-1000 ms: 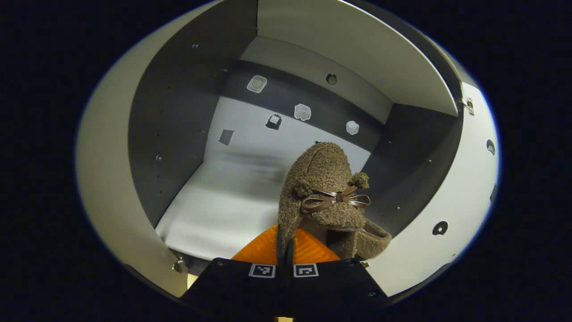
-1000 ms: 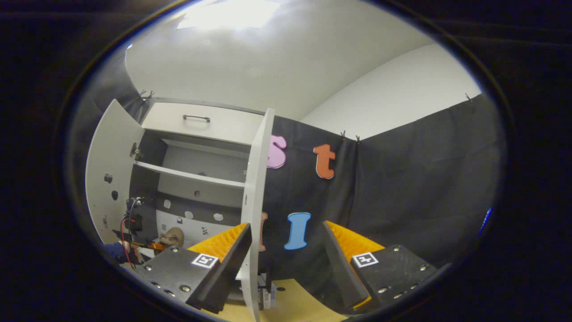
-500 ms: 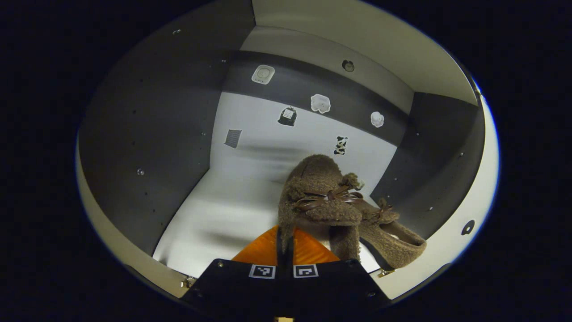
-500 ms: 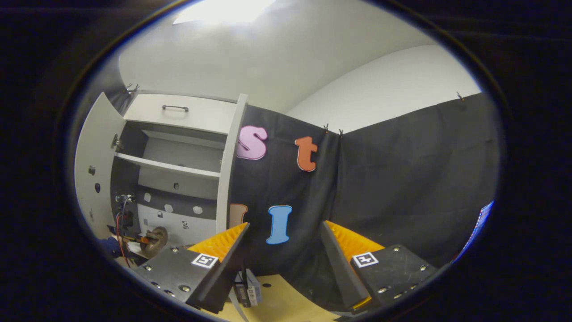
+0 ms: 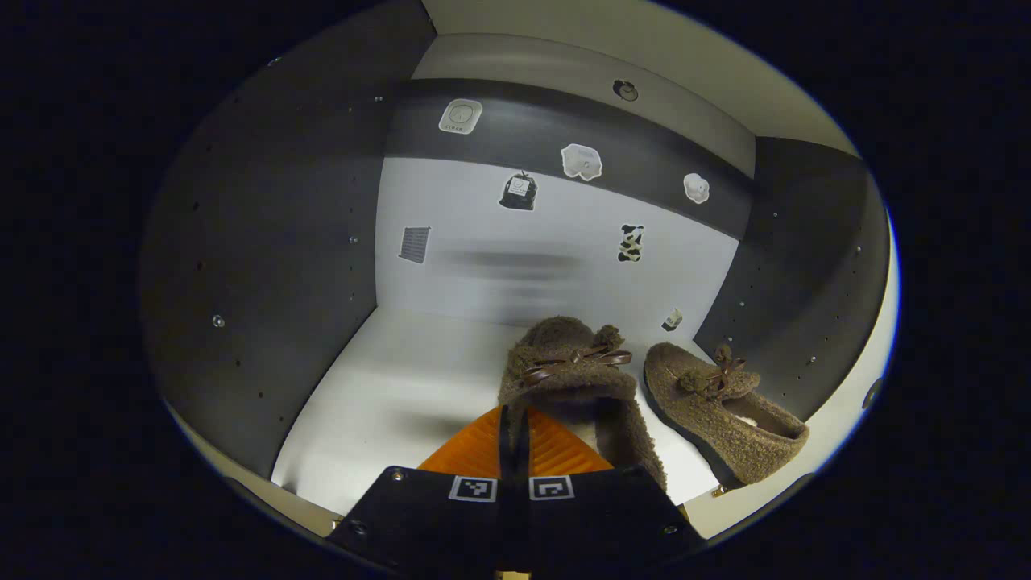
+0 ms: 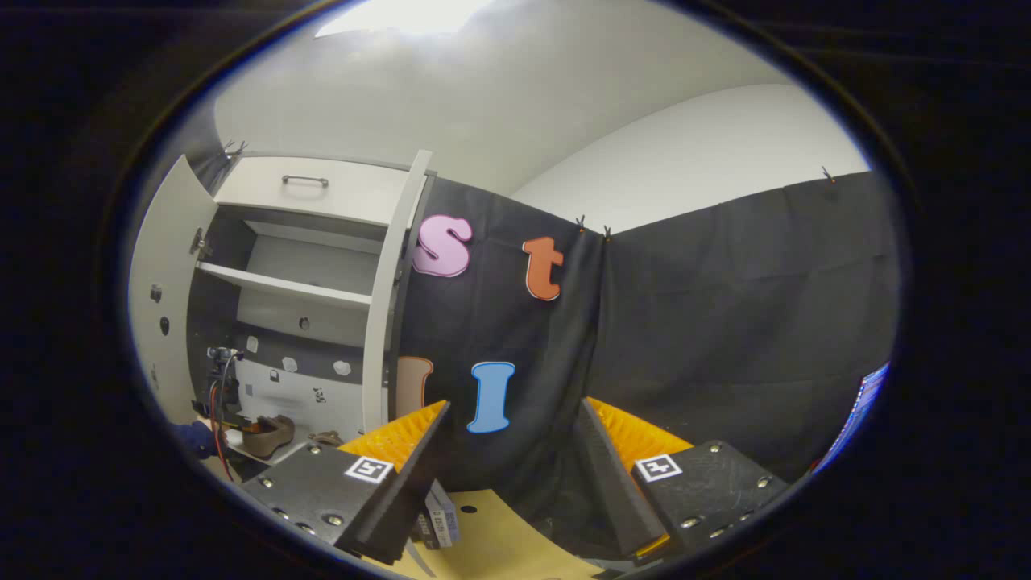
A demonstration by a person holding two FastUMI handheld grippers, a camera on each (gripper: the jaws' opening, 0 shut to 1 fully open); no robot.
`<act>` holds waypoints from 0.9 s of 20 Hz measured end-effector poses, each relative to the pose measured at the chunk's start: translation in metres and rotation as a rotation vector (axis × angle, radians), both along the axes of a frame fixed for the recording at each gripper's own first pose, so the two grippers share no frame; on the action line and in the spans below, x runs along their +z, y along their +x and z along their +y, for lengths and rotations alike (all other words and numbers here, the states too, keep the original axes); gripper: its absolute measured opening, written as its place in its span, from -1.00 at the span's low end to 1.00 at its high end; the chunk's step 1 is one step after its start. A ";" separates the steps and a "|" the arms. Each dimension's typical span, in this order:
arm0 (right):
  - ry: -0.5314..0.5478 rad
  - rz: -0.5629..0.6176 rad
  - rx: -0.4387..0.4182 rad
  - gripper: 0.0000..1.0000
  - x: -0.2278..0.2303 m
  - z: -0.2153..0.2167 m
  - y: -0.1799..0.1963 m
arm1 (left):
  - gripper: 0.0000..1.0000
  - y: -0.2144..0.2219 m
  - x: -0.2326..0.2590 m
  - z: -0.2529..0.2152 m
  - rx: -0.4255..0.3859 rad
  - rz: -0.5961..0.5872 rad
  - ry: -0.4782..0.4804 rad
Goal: Grab one shoe with the right hand and put it into the shoe cabinet, grab the other shoe with the left hand and put it into the shoe cabinet; then close the right door with the right hand and the left door with the left hand.
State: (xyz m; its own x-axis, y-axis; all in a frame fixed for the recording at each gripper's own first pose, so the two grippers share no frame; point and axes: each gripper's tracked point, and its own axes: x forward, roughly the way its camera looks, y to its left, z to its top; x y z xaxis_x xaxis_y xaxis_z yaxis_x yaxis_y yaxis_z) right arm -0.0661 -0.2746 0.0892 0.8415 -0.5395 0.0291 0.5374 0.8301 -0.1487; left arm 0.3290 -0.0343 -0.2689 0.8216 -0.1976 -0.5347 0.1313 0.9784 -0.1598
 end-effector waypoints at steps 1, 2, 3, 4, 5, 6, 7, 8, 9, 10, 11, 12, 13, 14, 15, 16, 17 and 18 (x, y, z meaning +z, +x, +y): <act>0.002 0.001 -0.002 0.87 -0.001 -0.001 -0.001 | -0.99 0.000 -0.001 0.000 0.002 0.001 0.001; 0.007 -0.001 -0.001 0.87 -0.001 -0.001 0.000 | -0.99 0.000 0.000 0.000 0.001 0.001 0.005; 0.010 -0.004 -0.001 0.87 -0.001 -0.001 0.000 | -0.99 0.001 -0.001 0.000 -0.003 0.002 0.014; 0.013 -0.007 0.000 0.87 -0.001 -0.001 0.000 | -0.99 0.001 -0.001 0.000 -0.011 0.000 0.025; 0.015 -0.008 0.001 0.87 -0.002 -0.001 0.001 | -0.89 0.002 0.001 0.001 -0.018 -0.004 0.036; 0.017 -0.007 0.003 0.92 -0.003 -0.002 0.001 | -0.86 0.003 0.002 0.001 -0.026 -0.010 0.051; 0.019 -0.006 0.004 0.87 -0.004 -0.002 0.000 | -0.72 0.003 0.003 -0.001 -0.041 -0.013 0.062; 0.024 -0.004 0.006 0.87 -0.006 -0.003 -0.001 | -0.71 0.002 0.004 -0.001 -0.051 -0.014 0.080; 0.032 -0.002 0.009 0.90 -0.007 -0.004 -0.002 | -0.65 0.002 0.005 0.002 -0.052 -0.014 0.103; 0.040 0.000 0.013 0.87 -0.009 -0.003 -0.002 | -0.58 0.001 0.007 0.003 -0.051 -0.016 0.119; 0.046 0.003 0.017 0.90 -0.011 -0.003 -0.003 | -0.41 0.000 0.011 0.005 -0.048 -0.022 0.135; 0.050 0.006 0.020 0.87 -0.011 -0.002 -0.004 | -0.19 0.000 0.012 0.007 -0.048 -0.028 0.157; 0.053 0.009 0.022 0.87 -0.013 -0.003 -0.003 | -0.03 -0.003 0.016 0.012 -0.041 -0.034 0.184; 0.054 0.010 0.024 0.87 -0.013 -0.003 -0.003 | 0.15 -0.003 0.019 0.015 -0.036 -0.039 0.197; 0.055 0.011 0.026 0.87 -0.013 -0.003 -0.003 | 0.43 -0.009 0.023 0.015 -0.036 -0.041 0.189; 0.056 0.011 0.028 0.87 -0.013 -0.002 -0.003 | 0.49 -0.013 0.026 0.013 -0.039 -0.045 0.173; 0.058 0.012 0.030 0.87 -0.013 -0.003 -0.004 | 0.60 -0.018 0.031 0.012 -0.038 -0.050 0.156; 0.061 0.013 0.033 0.87 -0.013 -0.002 -0.005 | 0.65 -0.023 0.038 0.011 -0.038 -0.060 0.143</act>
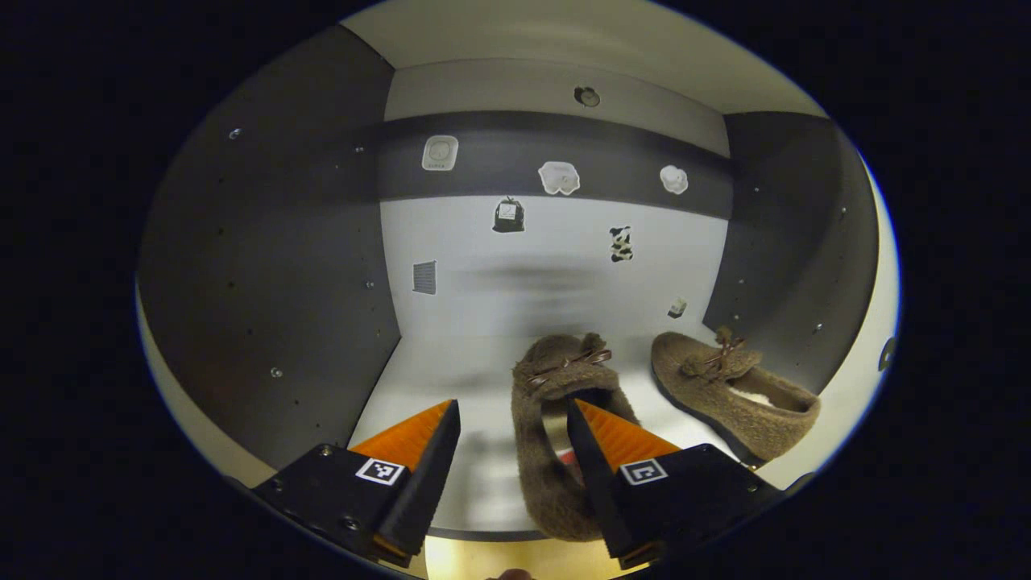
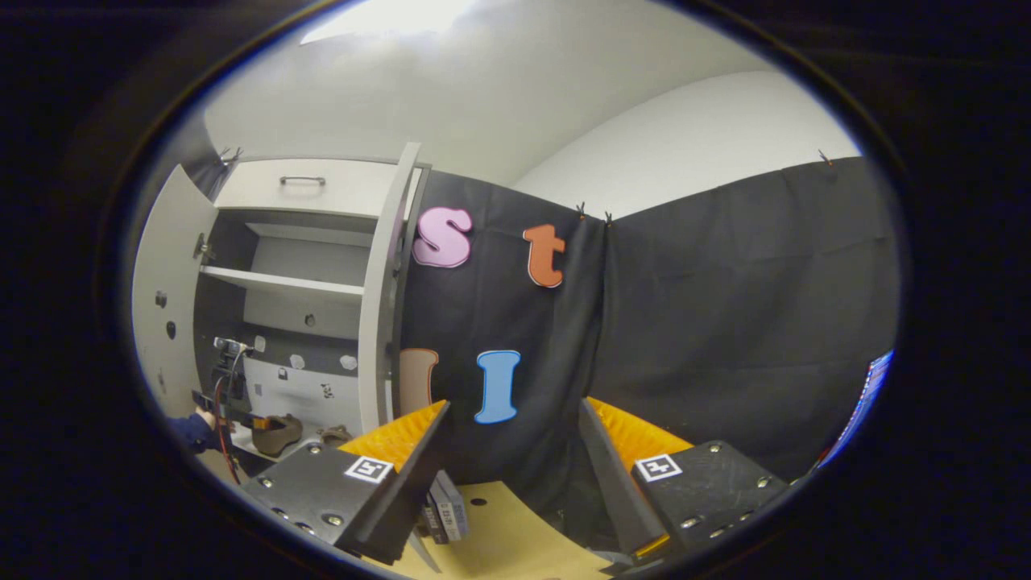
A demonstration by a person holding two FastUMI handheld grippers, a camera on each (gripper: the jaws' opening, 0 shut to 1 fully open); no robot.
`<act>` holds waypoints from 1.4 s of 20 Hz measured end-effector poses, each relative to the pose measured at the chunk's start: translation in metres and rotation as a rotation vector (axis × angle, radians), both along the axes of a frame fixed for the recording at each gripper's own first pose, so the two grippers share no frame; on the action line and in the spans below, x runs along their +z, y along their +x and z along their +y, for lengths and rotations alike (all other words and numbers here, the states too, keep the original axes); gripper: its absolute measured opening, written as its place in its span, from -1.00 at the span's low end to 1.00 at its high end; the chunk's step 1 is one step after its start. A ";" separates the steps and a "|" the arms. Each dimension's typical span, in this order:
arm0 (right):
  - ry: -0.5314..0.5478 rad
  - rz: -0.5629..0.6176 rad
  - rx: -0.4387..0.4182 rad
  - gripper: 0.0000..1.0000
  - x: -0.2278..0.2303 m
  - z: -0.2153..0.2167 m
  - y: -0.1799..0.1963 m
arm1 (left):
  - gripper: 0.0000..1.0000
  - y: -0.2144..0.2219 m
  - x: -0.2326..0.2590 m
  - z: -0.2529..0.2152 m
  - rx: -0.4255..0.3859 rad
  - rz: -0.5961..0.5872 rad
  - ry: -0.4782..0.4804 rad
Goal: Grab one shoe with the right hand and put it into the shoe cabinet, grab the other shoe with the left hand and put it into the shoe cabinet; then close the right door with the right hand and the left door with the left hand.
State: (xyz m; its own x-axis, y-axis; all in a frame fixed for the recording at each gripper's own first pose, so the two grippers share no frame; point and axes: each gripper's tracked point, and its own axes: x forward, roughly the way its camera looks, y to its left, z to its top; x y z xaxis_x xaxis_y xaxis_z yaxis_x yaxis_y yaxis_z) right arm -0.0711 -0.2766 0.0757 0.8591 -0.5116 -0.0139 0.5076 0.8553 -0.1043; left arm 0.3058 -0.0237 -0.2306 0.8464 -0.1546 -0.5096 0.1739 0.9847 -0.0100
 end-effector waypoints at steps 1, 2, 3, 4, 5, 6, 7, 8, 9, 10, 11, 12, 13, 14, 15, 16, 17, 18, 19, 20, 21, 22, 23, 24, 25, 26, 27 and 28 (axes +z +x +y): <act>0.003 0.001 0.005 0.87 -0.001 0.000 -0.001 | 0.66 -0.006 0.008 -0.001 -0.003 -0.018 -0.008; 0.007 0.003 0.011 0.87 -0.001 0.001 -0.001 | 0.66 -0.012 0.019 -0.003 -0.011 -0.037 -0.017; 0.012 0.006 0.017 0.87 -0.002 0.001 -0.003 | 0.66 -0.020 0.030 -0.007 -0.019 -0.057 -0.031; 0.017 0.008 0.024 0.87 -0.003 0.002 -0.003 | 0.66 -0.030 0.041 -0.012 -0.028 -0.076 -0.055; 0.023 0.011 0.031 0.87 -0.005 0.002 -0.004 | 0.67 -0.041 0.053 -0.019 -0.039 -0.091 -0.080; 0.032 0.015 0.040 0.87 -0.007 0.003 -0.003 | 0.70 -0.051 0.065 -0.025 -0.050 -0.111 -0.105; 0.043 0.023 0.050 0.87 -0.011 0.003 -0.002 | 0.71 -0.064 0.078 -0.031 -0.067 -0.133 -0.128; 0.053 0.031 0.063 0.87 -0.014 0.004 -0.001 | 0.70 -0.073 0.090 -0.037 -0.085 -0.163 -0.144; 0.061 0.039 0.076 0.92 -0.018 0.006 0.003 | 0.70 -0.085 0.105 -0.039 -0.101 -0.199 -0.152; 0.068 0.047 0.087 0.88 -0.022 0.008 0.009 | 0.70 -0.097 0.122 -0.040 -0.111 -0.236 -0.155; 0.074 0.054 0.099 0.87 -0.026 0.009 0.015 | 0.69 -0.107 0.134 -0.039 -0.113 -0.257 -0.157; 0.078 0.059 0.108 0.87 -0.030 0.010 0.019 | 0.70 -0.118 0.148 -0.040 -0.117 -0.283 -0.167; 0.082 0.064 0.114 0.87 -0.034 0.011 0.023 | 0.69 -0.129 0.162 -0.040 -0.121 -0.308 -0.179; 0.089 0.071 0.122 0.87 -0.039 0.012 0.027 | 0.69 -0.143 0.177 -0.038 -0.126 -0.331 -0.188; 0.095 0.078 0.126 0.87 -0.045 0.012 0.031 | 0.68 -0.154 0.188 -0.036 -0.131 -0.346 -0.190; 0.100 0.085 0.126 0.90 -0.051 0.011 0.034 | 0.68 -0.164 0.197 -0.033 -0.134 -0.359 -0.189; 0.108 0.092 0.134 0.91 -0.056 0.012 0.039 | 0.69 -0.175 0.207 -0.029 -0.133 -0.370 -0.189; 0.116 0.100 0.141 0.91 -0.062 0.014 0.043 | 0.69 -0.184 0.216 -0.026 -0.131 -0.378 -0.196; 0.123 0.110 0.148 0.95 -0.067 0.016 0.047 | 0.68 -0.193 0.224 -0.022 -0.127 -0.384 -0.208; 0.128 0.119 0.155 0.94 -0.073 0.017 0.052 | 0.68 -0.200 0.232 -0.019 -0.122 -0.390 -0.221; 0.133 0.129 0.162 0.94 -0.078 0.019 0.055 | 0.69 -0.207 0.237 -0.014 -0.114 -0.391 -0.227; 0.140 0.135 0.173 0.95 -0.081 0.023 0.059 | 0.68 -0.213 0.243 -0.008 -0.105 -0.395 -0.226; 0.146 0.139 0.183 0.95 -0.084 0.026 0.062 | 0.69 -0.218 0.247 -0.002 -0.094 -0.399 -0.217; 0.153 0.144 0.195 0.95 -0.088 0.029 0.065 | 0.69 -0.220 0.251 0.005 -0.079 -0.410 -0.202; 0.158 0.150 0.206 0.95 -0.091 0.032 0.067 | 0.69 -0.223 0.255 0.012 -0.063 -0.419 -0.187; 0.157 0.159 0.206 0.92 -0.095 0.032 0.066 | 0.75 -0.226 0.258 0.015 -0.052 -0.427 -0.184; 0.154 0.162 0.204 0.89 -0.096 0.032 0.067 | 0.69 -0.230 0.262 0.017 -0.046 -0.434 -0.190; 0.156 0.157 0.209 0.86 -0.095 0.033 0.069 | 0.69 -0.233 0.264 0.018 -0.041 -0.437 -0.201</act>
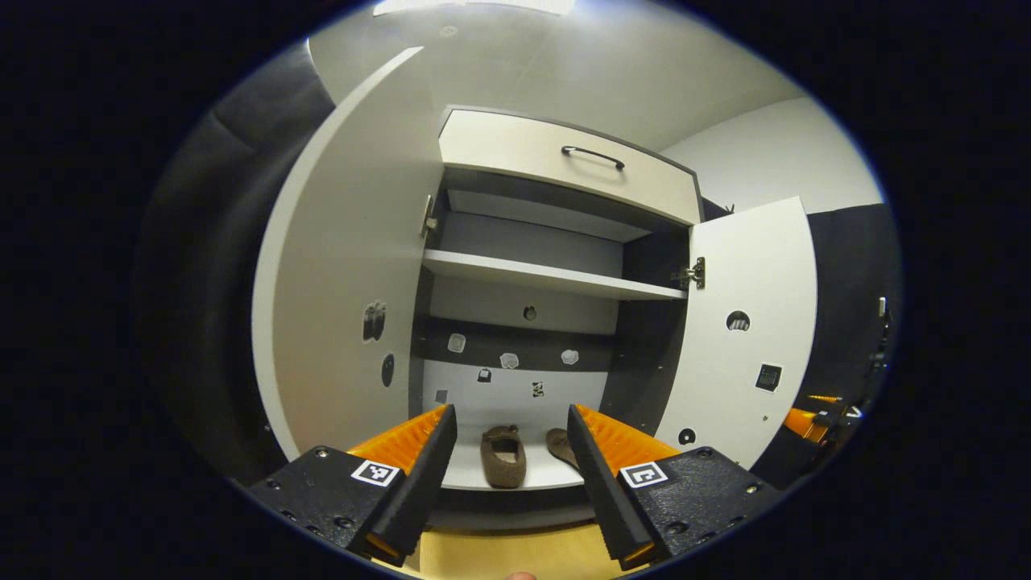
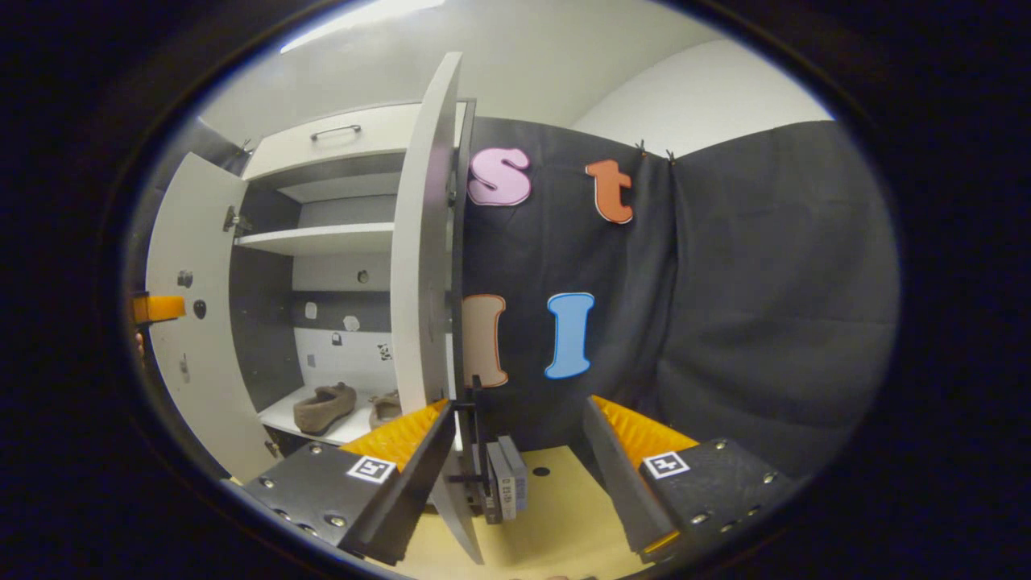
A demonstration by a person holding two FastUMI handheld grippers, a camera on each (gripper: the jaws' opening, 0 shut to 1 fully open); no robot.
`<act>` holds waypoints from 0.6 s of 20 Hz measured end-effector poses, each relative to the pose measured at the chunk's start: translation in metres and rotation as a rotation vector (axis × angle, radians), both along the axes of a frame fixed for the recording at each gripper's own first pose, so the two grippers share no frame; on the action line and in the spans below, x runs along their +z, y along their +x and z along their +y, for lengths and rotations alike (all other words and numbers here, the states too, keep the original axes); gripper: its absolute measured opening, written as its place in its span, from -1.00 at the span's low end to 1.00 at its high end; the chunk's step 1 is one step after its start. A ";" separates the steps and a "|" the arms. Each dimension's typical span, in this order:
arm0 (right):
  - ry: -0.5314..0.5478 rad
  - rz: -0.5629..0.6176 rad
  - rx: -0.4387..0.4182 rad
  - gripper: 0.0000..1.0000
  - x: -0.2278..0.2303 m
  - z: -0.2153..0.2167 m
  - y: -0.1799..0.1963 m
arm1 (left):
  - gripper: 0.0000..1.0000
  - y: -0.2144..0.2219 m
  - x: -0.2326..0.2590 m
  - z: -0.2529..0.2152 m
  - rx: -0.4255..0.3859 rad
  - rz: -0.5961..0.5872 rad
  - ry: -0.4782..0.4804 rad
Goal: Grab one shoe with the right hand and put it into the shoe cabinet, grab the other shoe with the left hand and put it into the shoe cabinet; then close the right door with the right hand and the left door with the left hand.
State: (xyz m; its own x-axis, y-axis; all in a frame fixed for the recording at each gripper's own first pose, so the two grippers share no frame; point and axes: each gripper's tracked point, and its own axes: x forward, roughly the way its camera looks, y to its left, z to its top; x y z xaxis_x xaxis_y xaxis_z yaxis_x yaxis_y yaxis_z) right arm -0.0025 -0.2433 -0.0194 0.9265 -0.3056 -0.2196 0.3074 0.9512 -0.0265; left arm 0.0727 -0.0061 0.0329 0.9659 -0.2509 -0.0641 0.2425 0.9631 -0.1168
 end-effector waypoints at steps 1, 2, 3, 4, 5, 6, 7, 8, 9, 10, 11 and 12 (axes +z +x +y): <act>0.007 0.001 0.011 0.87 0.000 0.003 0.001 | 0.69 -0.002 0.000 0.000 0.000 0.002 -0.013; 0.017 -0.001 0.027 0.92 -0.001 0.007 0.002 | 0.68 -0.006 0.000 0.000 -0.001 0.006 -0.026; 0.020 0.001 0.045 0.92 -0.002 0.011 0.003 | 0.68 -0.008 -0.001 0.001 -0.001 0.012 -0.033; 0.022 -0.001 0.059 0.92 -0.001 0.014 0.005 | 0.68 -0.009 -0.002 0.003 0.004 0.016 -0.037; 0.020 0.000 0.074 0.92 -0.001 0.017 0.006 | 0.69 -0.010 -0.001 0.006 0.012 0.016 -0.037; 0.019 -0.003 0.091 0.86 0.000 0.022 0.007 | 0.69 -0.011 -0.002 0.007 0.018 0.015 -0.037; 0.021 -0.004 0.112 0.92 0.000 0.026 0.009 | 0.69 -0.014 -0.001 0.009 0.023 0.015 -0.038; 0.029 -0.007 0.138 0.92 -0.001 0.033 0.011 | 0.69 -0.014 -0.001 0.009 0.028 0.016 -0.037; 0.042 -0.007 0.166 0.86 -0.002 0.043 0.014 | 0.69 -0.015 0.000 0.010 0.032 0.015 -0.034; 0.053 -0.008 0.195 0.91 -0.003 0.053 0.017 | 0.69 -0.018 0.001 0.011 0.037 0.014 -0.030; 0.060 -0.012 0.221 0.91 -0.003 0.060 0.021 | 0.69 -0.020 0.001 0.012 0.043 0.014 -0.027; 0.062 -0.013 0.245 0.84 -0.002 0.067 0.024 | 0.69 -0.022 0.001 0.013 0.048 0.014 -0.024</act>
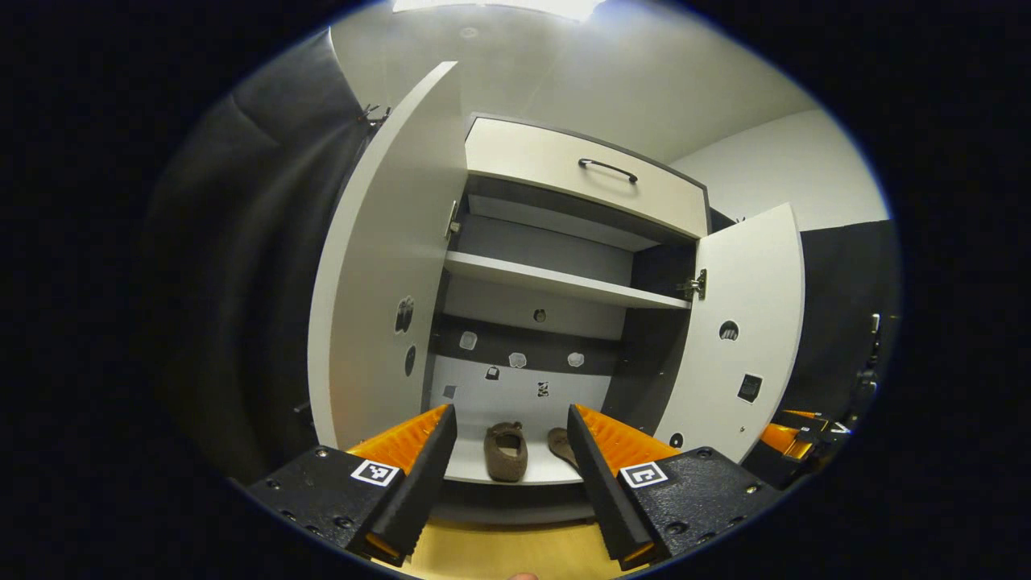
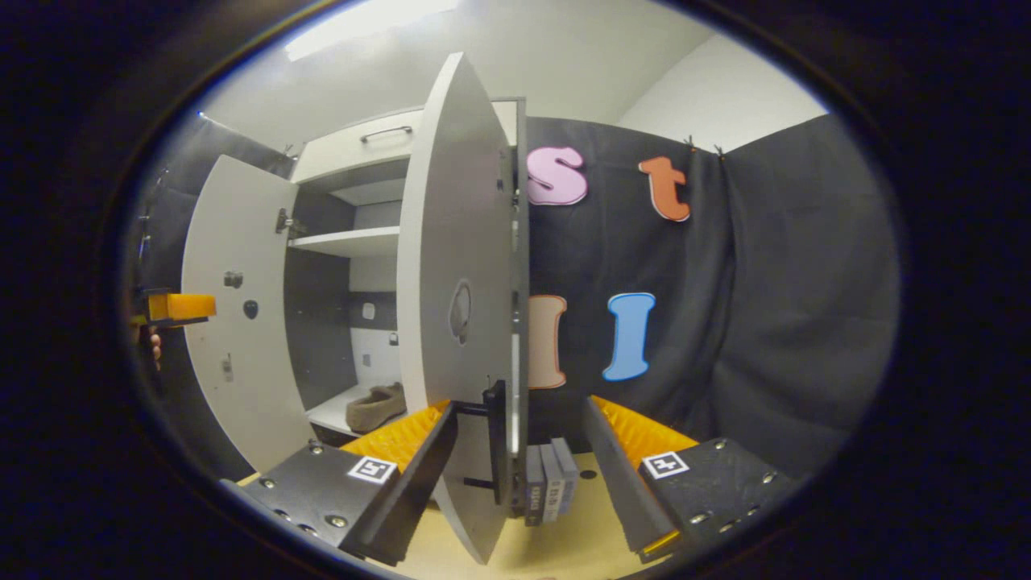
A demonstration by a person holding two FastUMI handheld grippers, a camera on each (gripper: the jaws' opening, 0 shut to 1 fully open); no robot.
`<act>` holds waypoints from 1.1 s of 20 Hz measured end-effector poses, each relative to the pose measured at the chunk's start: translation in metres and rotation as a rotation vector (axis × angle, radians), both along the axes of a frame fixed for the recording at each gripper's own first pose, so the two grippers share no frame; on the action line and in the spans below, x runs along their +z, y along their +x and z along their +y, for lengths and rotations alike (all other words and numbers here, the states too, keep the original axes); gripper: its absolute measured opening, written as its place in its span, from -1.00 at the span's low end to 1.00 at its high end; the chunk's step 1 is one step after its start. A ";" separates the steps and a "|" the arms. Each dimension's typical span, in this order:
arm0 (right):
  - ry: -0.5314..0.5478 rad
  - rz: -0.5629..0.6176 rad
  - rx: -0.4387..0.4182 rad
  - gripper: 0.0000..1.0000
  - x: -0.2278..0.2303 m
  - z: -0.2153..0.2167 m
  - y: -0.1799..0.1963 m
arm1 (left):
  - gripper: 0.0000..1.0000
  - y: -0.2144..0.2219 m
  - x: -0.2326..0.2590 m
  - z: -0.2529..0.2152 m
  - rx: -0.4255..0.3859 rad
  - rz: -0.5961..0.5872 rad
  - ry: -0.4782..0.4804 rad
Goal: Grab one shoe with the right hand and put it into the shoe cabinet, grab the other shoe with the left hand and put it into the shoe cabinet; then close the right door with the right hand and the left door with the left hand.
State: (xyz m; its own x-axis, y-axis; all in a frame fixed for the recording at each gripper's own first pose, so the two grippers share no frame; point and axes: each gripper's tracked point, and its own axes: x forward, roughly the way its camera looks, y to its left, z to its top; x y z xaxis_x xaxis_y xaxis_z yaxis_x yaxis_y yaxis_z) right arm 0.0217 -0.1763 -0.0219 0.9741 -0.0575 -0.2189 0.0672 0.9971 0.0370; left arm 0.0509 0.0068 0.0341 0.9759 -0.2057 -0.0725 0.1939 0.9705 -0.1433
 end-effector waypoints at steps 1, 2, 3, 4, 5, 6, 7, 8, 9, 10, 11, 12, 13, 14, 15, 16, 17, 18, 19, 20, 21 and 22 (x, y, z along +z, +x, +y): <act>0.002 -0.003 0.021 0.84 0.000 0.006 0.003 | 0.69 -0.002 0.000 0.001 0.006 0.002 0.003; 0.007 -0.003 0.041 0.84 -0.001 0.011 0.006 | 0.69 -0.004 -0.001 0.004 0.014 0.005 0.007; 0.017 -0.003 0.060 0.84 -0.002 0.017 0.009 | 0.69 -0.006 -0.001 0.006 0.022 0.007 0.010; 0.027 -0.002 0.078 0.90 -0.003 0.022 0.011 | 0.69 -0.008 0.000 0.008 0.031 0.009 0.012; 0.036 -0.002 0.092 0.90 -0.004 0.027 0.013 | 0.69 -0.010 -0.001 0.010 0.038 0.011 0.014; 0.038 -0.001 0.099 0.90 -0.005 0.029 0.016 | 0.69 -0.011 -0.001 0.012 0.046 0.014 0.016; 0.034 0.000 0.102 0.91 -0.005 0.030 0.019 | 0.69 -0.014 -0.002 0.013 0.053 0.018 0.018; 0.031 -0.001 0.107 0.97 -0.006 0.031 0.023 | 0.69 -0.015 -0.002 0.015 0.060 0.020 0.020; 0.034 -0.003 0.115 0.84 -0.005 0.032 0.025 | 0.69 -0.017 -0.004 0.017 0.066 0.025 0.021; 0.040 -0.002 0.128 0.84 -0.007 0.037 0.027 | 0.69 -0.018 -0.005 0.018 0.072 0.029 0.022; 0.049 -0.001 0.143 0.84 -0.007 0.041 0.030 | 0.69 -0.019 -0.005 0.020 0.078 0.033 0.022; 0.058 0.002 0.153 0.84 -0.009 0.045 0.032 | 0.69 -0.019 -0.006 0.020 0.082 0.035 0.021; 0.064 0.005 0.163 0.91 -0.010 0.049 0.035 | 0.69 -0.020 -0.006 0.021 0.086 0.037 0.019; 0.068 0.006 0.172 0.97 -0.011 0.053 0.038 | 0.69 -0.021 -0.006 0.023 0.090 0.039 0.018; 0.071 0.007 0.182 0.91 -0.013 0.058 0.041 | 0.69 -0.022 -0.007 0.023 0.094 0.041 0.020; 0.076 0.006 0.194 0.84 -0.012 0.064 0.043 | 0.69 -0.021 -0.008 0.024 0.100 0.043 0.021; 0.081 0.009 0.205 0.91 -0.013 0.068 0.046 | 0.69 -0.021 -0.010 0.027 0.105 0.045 0.021; 0.087 0.008 0.216 0.88 -0.014 0.073 0.050 | 0.69 -0.021 -0.010 0.029 0.112 0.046 0.021; 0.095 0.010 0.226 0.86 -0.015 0.077 0.054 | 0.69 -0.022 -0.011 0.032 0.118 0.047 0.019; 0.100 0.014 0.234 0.86 -0.017 0.081 0.056 | 0.69 -0.022 -0.011 0.034 0.122 0.047 0.016; 0.103 0.014 0.236 0.86 -0.016 0.082 0.060 | 0.69 -0.023 -0.010 0.036 0.126 0.048 0.014; 0.110 0.018 0.243 0.94 -0.018 0.087 0.065 | 0.69 -0.024 -0.010 0.038 0.132 0.049 0.013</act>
State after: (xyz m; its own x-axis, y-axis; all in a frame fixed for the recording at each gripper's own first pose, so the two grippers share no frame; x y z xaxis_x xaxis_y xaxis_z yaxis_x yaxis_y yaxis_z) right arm 0.0872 -0.0888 -0.0400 0.9522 0.2030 -0.2281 -0.1725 0.9740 0.1467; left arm 0.0273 0.0453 0.0237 0.9897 -0.0744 -0.1224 0.0574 0.9889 -0.1370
